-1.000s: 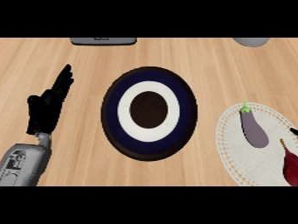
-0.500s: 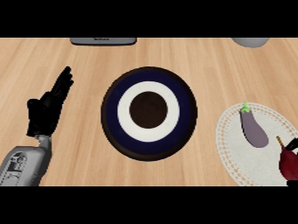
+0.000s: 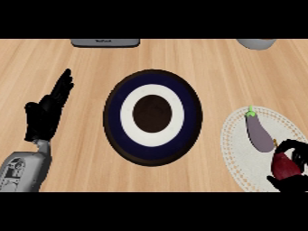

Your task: Pick the pear from the placemat and place it in the plate

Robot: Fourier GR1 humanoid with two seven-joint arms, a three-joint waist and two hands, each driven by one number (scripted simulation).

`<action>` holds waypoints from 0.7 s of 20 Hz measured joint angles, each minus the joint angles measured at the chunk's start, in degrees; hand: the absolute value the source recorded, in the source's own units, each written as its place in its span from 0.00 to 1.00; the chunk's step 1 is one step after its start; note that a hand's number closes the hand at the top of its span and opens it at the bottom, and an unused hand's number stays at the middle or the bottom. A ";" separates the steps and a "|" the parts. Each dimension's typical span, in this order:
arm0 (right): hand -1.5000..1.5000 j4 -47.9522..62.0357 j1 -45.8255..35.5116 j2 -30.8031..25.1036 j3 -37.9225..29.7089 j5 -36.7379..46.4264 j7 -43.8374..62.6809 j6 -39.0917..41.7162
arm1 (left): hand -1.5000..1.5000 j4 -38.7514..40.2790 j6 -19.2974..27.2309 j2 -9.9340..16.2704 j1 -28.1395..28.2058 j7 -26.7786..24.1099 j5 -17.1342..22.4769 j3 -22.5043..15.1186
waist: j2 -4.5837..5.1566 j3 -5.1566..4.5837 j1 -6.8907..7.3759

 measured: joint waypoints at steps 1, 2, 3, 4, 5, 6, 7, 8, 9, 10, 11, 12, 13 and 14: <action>1.00 -2.40 1.31 1.17 0.79 1.45 1.24 -1.75 | 0.50 -0.07 0.12 -0.13 0.24 -0.29 -0.22 -0.03 | -0.03 -0.02 -0.03; 1.00 -5.02 2.70 2.26 1.58 2.52 2.29 -3.00 | 0.50 -0.33 -0.14 0.06 -0.29 0.64 0.03 0.22 | 0.00 0.09 -0.09; 1.00 -7.92 3.80 2.85 1.81 3.07 3.32 -3.76 | 0.50 -0.63 -0.39 0.35 -0.01 0.60 0.19 0.54 | 0.06 0.27 -0.12; 1.00 -9.37 4.43 3.98 2.28 4.19 3.38 -5.85 | 0.50 -0.86 -0.20 0.02 0.21 0.73 0.03 0.34 | 0.10 0.39 -0.11; 1.00 -10.97 4.82 4.65 2.10 4.65 3.16 -7.57 | 0.50 -1.04 -0.04 -0.01 0.02 1.16 -0.16 0.32 | 0.15 0.51 -0.16; 1.00 -12.77 4.96 5.34 1.95 5.18 3.14 -9.32 | 0.50 -1.41 0.24 -0.41 0.66 0.95 -0.33 0.09 | 0.16 0.60 -0.14; 1.00 -14.55 5.36 5.84 1.79 5.55 2.42 -11.05 | 0.50 -1.84 0.35 -0.57 0.79 1.22 -0.49 -0.12 | 0.15 0.66 -0.19; 1.00 -16.61 5.15 6.37 1.56 5.61 2.34 -12.24 | 0.50 -1.80 -0.01 -0.31 0.89 1.11 -0.23 0.15 | 0.17 0.71 -0.20; 1.00 -18.14 5.21 6.77 1.25 5.51 1.55 -13.50 | 0.50 -1.26 0.21 -0.59 0.85 0.70 -0.49 0.08 | 0.21 0.74 -0.26; 1.00 -20.56 5.00 7.00 1.05 5.26 1.75 -13.82 | 0.50 -1.14 0.31 -0.75 0.73 0.75 -0.67 -0.01 | 0.24 0.77 -0.29; 1.00 -22.38 5.04 7.54 1.23 5.29 1.38 -14.60 | 0.50 -1.14 -0.08 -0.55 0.27 1.10 -0.31 0.28 | 0.25 0.78 -0.26; 1.00 -24.45 4.81 7.95 1.54 5.33 1.37 -14.95 | 0.50 -1.25 -0.25 -0.63 0.53 1.09 -0.29 0.19 | 0.27 0.81 -0.18; 1.00 -26.37 4.33 8.11 1.75 5.14 1.31 -14.94 | 0.50 -1.42 0.04 -0.86 0.64 1.06 -0.67 -0.03 | 0.28 0.82 -0.11; 1.00 -28.69 3.99 8.38 1.91 4.49 1.35 -14.75 | 0.50 -1.24 0.27 -0.94 0.64 1.08 -0.84 0.07 | 0.29 0.83 -0.11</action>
